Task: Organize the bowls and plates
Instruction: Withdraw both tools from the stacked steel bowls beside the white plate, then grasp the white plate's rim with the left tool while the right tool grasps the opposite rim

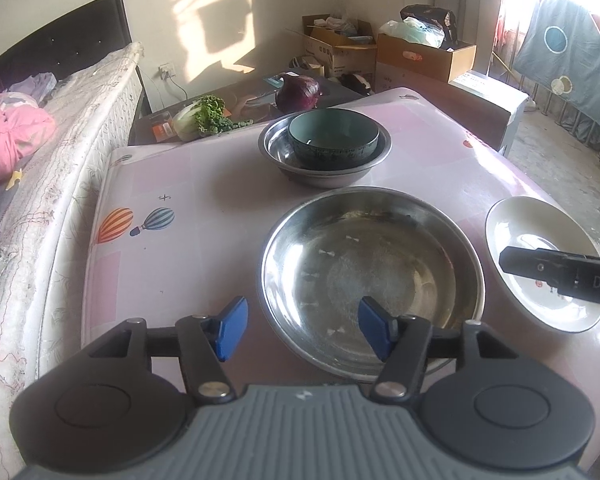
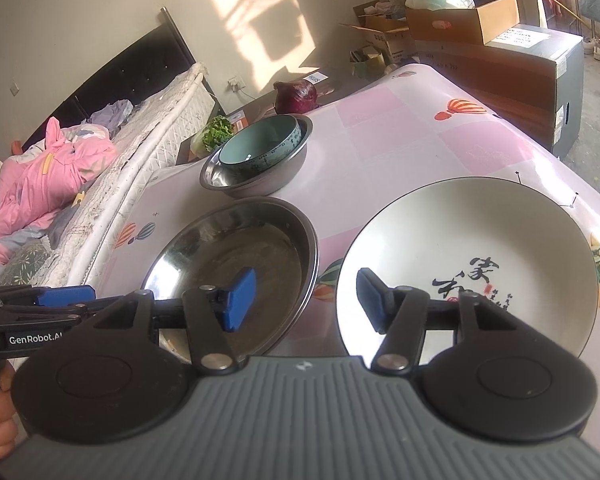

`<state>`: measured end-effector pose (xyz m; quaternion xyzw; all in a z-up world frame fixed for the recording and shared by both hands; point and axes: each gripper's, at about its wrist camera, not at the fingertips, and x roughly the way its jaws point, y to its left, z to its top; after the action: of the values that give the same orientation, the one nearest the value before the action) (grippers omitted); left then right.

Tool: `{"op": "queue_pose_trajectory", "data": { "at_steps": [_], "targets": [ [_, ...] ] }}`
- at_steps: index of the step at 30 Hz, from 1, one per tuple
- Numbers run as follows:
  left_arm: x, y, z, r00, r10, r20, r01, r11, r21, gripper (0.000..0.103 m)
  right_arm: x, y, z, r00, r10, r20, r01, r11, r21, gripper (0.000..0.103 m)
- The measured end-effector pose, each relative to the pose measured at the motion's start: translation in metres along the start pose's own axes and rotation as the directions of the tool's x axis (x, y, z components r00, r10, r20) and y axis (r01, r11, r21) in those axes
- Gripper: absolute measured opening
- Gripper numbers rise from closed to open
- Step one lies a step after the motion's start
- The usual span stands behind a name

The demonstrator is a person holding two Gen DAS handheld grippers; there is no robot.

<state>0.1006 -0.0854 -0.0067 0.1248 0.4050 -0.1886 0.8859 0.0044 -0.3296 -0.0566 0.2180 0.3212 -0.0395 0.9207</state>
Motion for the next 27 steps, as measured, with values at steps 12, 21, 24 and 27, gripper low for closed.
{"op": "queue_pose_trajectory", "data": {
  "at_steps": [12,21,24,27],
  "targets": [
    [-0.013,-0.024,0.001,1.0,-0.016,0.021,0.015,0.999,0.037,0.065,-0.026,-0.014,-0.009,0.999,0.011,0.038,-0.012,1.0,0.013,0.056],
    [-0.028,-0.078,-0.003,0.964,-0.245,0.102,0.24,0.969,0.052,0.069,-0.076,-0.072,-0.006,0.986,-0.096,0.136,0.091,0.995,0.046,0.056],
    [-0.024,-0.103,-0.009,0.947,-0.296,0.124,0.289,0.955,0.069,0.069,-0.087,-0.097,-0.003,0.977,-0.145,0.154,0.137,0.989,0.06,0.056],
    [-0.014,-0.12,-0.016,0.937,-0.326,0.124,0.323,0.945,0.041,0.068,-0.09,-0.123,0.002,0.973,-0.17,0.158,0.161,0.985,0.067,0.056]
  ]
}}
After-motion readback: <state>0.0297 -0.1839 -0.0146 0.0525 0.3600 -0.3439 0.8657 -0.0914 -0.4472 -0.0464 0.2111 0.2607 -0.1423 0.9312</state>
